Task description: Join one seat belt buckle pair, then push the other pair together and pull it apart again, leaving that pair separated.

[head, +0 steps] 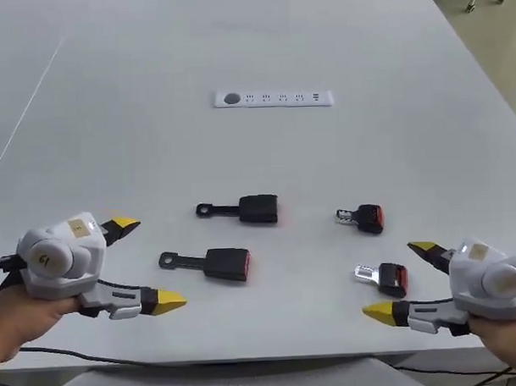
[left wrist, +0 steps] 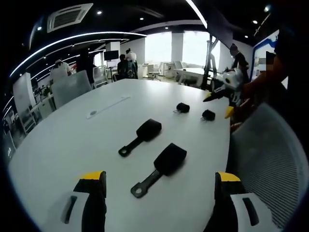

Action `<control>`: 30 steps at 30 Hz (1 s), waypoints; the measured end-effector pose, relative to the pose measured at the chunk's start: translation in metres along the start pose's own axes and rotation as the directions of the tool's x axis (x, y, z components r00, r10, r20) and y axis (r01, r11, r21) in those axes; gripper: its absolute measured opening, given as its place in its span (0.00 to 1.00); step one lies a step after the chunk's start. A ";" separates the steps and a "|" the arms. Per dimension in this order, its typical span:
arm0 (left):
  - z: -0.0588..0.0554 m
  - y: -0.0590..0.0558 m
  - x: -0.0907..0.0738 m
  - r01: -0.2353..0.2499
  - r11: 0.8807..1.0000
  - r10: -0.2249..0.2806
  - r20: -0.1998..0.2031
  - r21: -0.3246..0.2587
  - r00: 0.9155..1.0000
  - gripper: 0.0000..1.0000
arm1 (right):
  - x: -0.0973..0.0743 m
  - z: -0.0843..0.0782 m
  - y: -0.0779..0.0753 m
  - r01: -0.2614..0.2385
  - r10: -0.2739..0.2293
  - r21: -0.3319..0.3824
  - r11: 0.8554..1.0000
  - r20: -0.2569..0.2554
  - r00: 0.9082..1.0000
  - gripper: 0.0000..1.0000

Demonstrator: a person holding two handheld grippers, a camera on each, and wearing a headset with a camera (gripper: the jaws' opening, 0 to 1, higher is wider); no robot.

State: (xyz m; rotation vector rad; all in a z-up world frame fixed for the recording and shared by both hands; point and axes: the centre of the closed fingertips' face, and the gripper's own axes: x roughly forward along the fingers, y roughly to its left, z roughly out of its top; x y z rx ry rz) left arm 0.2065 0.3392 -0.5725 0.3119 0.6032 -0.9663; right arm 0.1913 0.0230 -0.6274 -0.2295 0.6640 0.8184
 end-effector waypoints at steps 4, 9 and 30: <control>0.001 0.000 0.009 0.027 0.999 -0.027 -0.017 0.024 1.000 0.95 | 0.002 -0.003 -0.004 -0.011 0.010 -0.006 1.000 -0.015 1.000 0.90; -0.003 -0.002 0.025 0.079 0.995 -0.074 -0.062 0.068 0.995 0.94 | 0.005 -0.009 -0.009 -0.042 0.041 -0.025 0.999 -0.051 0.998 0.87; -0.020 -0.009 0.101 0.279 0.941 -0.236 -0.218 0.193 0.947 0.75 | 0.012 -0.046 -0.024 -0.203 0.183 -0.073 0.976 -0.223 0.957 0.67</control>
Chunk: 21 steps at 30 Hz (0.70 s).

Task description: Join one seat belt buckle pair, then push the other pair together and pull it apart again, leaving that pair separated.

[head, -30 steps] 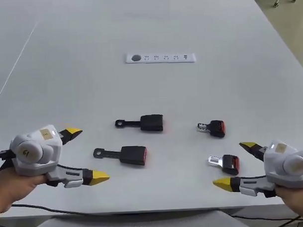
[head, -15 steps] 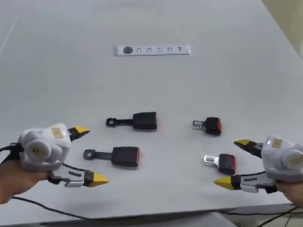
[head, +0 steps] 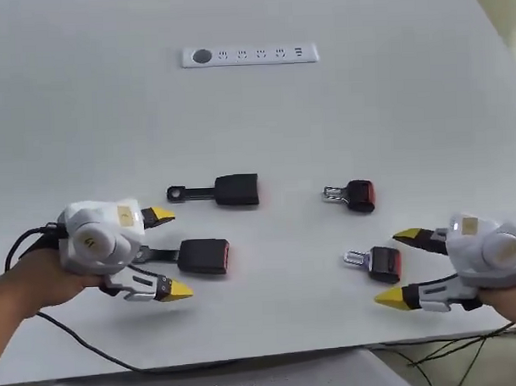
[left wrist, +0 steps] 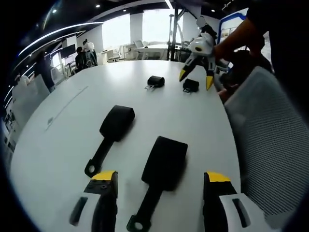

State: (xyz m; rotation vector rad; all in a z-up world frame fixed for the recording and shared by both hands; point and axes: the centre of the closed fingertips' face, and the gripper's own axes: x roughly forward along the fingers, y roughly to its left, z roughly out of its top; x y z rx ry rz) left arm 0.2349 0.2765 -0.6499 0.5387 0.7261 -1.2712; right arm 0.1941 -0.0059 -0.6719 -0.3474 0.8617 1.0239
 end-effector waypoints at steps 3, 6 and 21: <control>-0.004 -0.004 0.010 0.049 0.998 -0.048 -0.037 0.031 0.998 0.67 | 0.001 -0.007 -0.001 -0.023 0.022 -0.023 0.999 -0.036 0.999 0.64; -0.006 0.000 0.015 0.053 0.998 -0.051 -0.048 0.040 0.998 0.64 | 0.000 -0.002 -0.001 -0.026 0.025 -0.042 0.999 -0.029 0.999 0.61; -0.007 0.005 0.025 0.092 0.988 -0.085 -0.064 0.122 0.994 0.43 | 0.000 0.010 0.001 -0.080 0.079 -0.110 0.991 -0.012 0.997 0.38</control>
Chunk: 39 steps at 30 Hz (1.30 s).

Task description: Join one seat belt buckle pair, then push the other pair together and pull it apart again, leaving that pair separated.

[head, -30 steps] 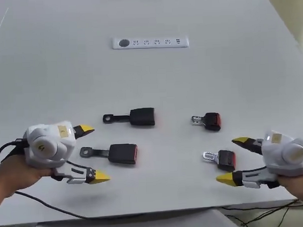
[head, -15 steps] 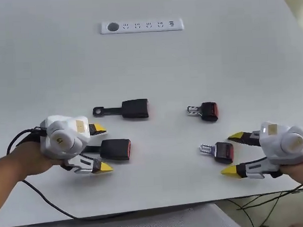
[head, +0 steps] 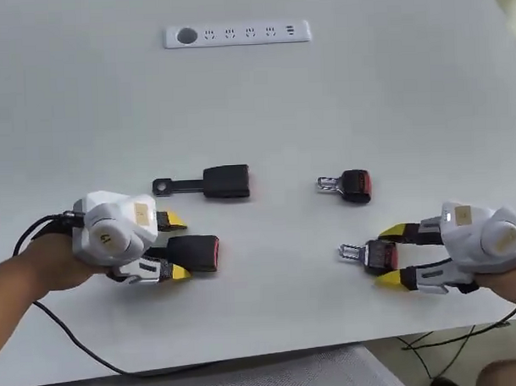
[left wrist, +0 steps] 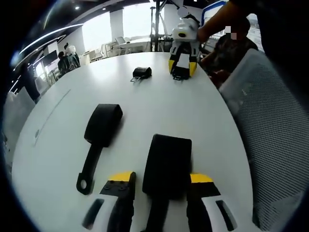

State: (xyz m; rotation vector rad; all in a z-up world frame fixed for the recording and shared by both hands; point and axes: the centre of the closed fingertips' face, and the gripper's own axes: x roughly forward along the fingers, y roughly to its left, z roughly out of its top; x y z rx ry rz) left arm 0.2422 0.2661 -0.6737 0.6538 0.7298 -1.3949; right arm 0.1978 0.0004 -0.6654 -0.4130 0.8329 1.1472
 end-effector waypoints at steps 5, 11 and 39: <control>0.005 -0.007 0.001 0.015 0.999 -0.016 0.015 0.035 1.000 0.36 | -0.001 0.000 0.000 -0.013 0.013 -0.015 1.000 0.001 1.000 0.36; 0.004 -0.004 0.000 0.011 0.999 -0.012 0.014 0.044 1.000 0.35 | -0.001 -0.002 0.000 -0.032 0.033 -0.045 0.998 0.006 0.999 0.35; 0.003 -0.007 0.000 0.027 0.998 -0.026 -0.028 0.049 0.999 0.35 | 0.042 0.045 -0.003 -0.112 0.120 -0.077 0.991 0.106 0.987 0.35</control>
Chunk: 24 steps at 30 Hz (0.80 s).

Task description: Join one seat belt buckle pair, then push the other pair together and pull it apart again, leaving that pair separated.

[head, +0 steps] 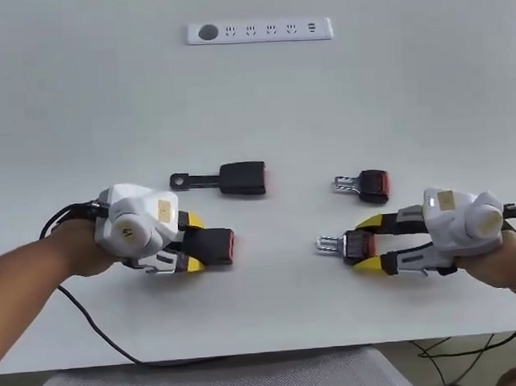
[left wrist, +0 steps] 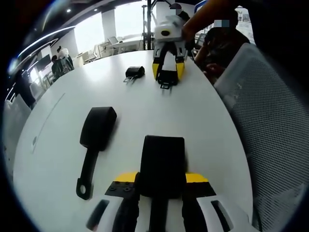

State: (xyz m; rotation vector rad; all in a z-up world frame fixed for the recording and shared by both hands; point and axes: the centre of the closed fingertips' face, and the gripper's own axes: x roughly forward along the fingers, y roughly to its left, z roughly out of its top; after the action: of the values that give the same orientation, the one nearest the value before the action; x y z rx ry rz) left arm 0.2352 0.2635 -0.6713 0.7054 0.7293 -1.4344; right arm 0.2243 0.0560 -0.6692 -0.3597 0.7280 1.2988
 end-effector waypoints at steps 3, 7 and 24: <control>-0.001 0.000 0.000 0.001 1.000 -0.001 -0.006 -0.003 1.000 0.35 | 0.013 0.008 0.001 -0.016 0.016 -0.014 1.000 0.020 1.000 0.35; -0.002 0.000 0.001 0.002 1.000 -0.002 -0.009 -0.006 1.000 0.35 | 0.025 0.017 0.002 -0.027 0.027 -0.019 0.999 0.033 0.999 0.35; -0.005 0.004 0.003 0.003 1.000 -0.004 -0.033 -0.017 0.999 0.35 | 0.067 0.051 0.020 -0.088 0.097 -0.063 0.994 0.153 0.983 0.35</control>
State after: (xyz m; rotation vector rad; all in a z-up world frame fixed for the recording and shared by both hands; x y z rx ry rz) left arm 0.2390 0.2657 -0.6773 0.7166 0.7675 -1.4213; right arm 0.2257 0.1425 -0.6729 -0.2684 0.5823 1.4211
